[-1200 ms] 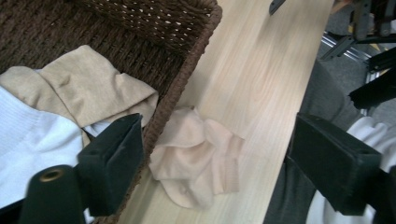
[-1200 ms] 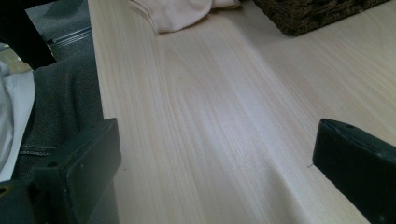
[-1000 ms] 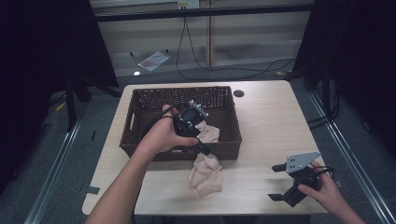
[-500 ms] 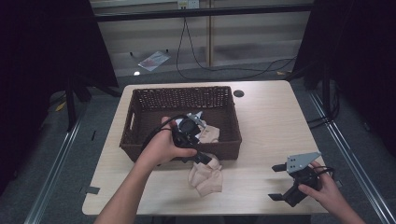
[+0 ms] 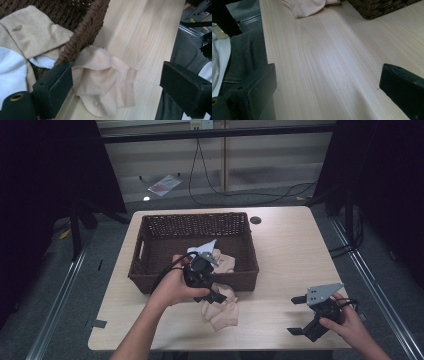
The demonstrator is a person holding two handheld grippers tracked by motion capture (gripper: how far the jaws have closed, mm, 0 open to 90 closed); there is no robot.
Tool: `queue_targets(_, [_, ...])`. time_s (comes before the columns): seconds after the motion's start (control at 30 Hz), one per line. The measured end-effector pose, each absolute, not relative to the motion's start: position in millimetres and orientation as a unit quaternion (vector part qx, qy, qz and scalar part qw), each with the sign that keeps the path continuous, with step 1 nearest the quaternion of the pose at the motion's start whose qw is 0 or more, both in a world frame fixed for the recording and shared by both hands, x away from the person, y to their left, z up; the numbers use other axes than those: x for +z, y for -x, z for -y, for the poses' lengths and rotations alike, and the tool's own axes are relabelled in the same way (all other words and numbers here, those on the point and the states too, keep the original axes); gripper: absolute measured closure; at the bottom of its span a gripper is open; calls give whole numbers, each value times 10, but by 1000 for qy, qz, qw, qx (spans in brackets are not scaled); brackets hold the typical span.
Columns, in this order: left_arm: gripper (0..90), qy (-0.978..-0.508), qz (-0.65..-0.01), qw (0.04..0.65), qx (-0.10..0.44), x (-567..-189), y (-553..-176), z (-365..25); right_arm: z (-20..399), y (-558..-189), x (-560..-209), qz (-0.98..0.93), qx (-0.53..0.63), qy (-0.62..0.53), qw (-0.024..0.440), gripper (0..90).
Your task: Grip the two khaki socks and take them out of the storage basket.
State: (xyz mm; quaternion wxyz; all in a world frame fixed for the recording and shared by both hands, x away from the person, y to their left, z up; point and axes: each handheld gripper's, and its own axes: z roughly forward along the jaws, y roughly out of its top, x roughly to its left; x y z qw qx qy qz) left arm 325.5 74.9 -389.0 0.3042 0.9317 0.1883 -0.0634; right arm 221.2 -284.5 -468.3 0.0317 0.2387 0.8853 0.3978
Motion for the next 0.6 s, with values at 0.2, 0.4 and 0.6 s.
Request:
queue_targets(0.2, [104, -929, -180, 316, -64, -4009, -3170, -725, 2841, -2214, -4686, -886, 396, -238, 32, 9])
queue_targets(0.4, [101, -930, -174, 317, -64, -4113, -3089, -688, 2840, -2213, -4685, -885, 398, -239, 31, 9])
queue_targets(0.6, [102, -937, -165, 302, -61, -4216, -3057, -654, 2844, -2212, -4680, -885, 400, -237, 33, 8])
